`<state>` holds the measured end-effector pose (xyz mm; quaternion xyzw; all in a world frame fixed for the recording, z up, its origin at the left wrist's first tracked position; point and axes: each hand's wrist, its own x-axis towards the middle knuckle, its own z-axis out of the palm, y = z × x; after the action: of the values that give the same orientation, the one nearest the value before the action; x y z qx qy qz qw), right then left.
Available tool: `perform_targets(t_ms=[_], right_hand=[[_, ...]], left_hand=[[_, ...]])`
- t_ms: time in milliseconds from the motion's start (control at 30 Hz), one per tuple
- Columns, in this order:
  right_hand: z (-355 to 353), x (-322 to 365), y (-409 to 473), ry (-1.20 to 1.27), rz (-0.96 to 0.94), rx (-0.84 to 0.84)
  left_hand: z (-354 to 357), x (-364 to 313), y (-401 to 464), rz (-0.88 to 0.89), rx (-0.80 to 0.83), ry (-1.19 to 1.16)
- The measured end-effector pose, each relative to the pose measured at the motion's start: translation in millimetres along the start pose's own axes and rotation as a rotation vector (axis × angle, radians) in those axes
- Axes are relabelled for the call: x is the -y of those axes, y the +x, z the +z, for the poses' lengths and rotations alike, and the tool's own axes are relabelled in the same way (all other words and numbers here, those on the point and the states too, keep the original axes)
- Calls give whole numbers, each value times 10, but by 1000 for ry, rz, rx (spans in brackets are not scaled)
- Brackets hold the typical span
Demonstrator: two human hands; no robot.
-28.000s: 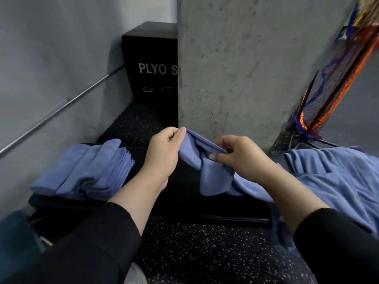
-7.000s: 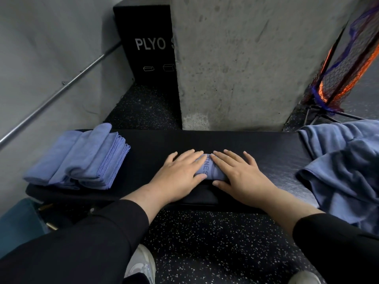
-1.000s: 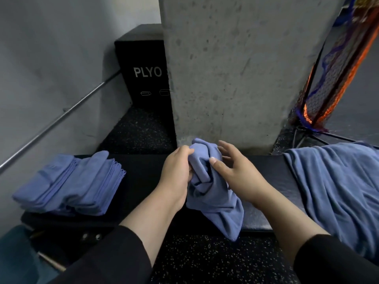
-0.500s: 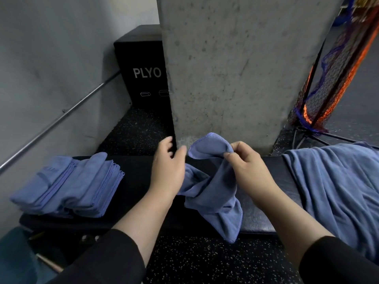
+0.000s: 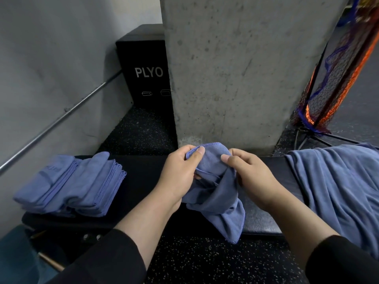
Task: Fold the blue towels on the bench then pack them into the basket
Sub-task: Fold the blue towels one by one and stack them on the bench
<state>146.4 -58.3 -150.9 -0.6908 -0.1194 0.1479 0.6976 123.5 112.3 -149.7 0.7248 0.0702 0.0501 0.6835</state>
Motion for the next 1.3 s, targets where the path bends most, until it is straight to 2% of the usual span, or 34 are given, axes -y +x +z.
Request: perform_targets(t_ms=[200,367,500,667,800,967,1133,1300], right_hand=[[51,4,9,114,-8,73],[46,-31,30,201,4,58],[81,-38,34,176,32,55],[119,-42,74,220,-36,108],[148,-78,103,188,-9,67],[187,-89,120,-4,14,99],[121,-25,117,-459,2,98],[-58,93,76,-479,-95,6]], left_hand=[[-75,-5,8,28,-12,15],[-128,4,15,31,-51,62],[-195,30,35,43,-71,110],[-271,69,50,39,-68,125],[-295,92,49,33,-65,115],[-325,110,57,8,-75,85],[-418,125,136,91,-154,138],[-575,84,156,181,-315,214]])
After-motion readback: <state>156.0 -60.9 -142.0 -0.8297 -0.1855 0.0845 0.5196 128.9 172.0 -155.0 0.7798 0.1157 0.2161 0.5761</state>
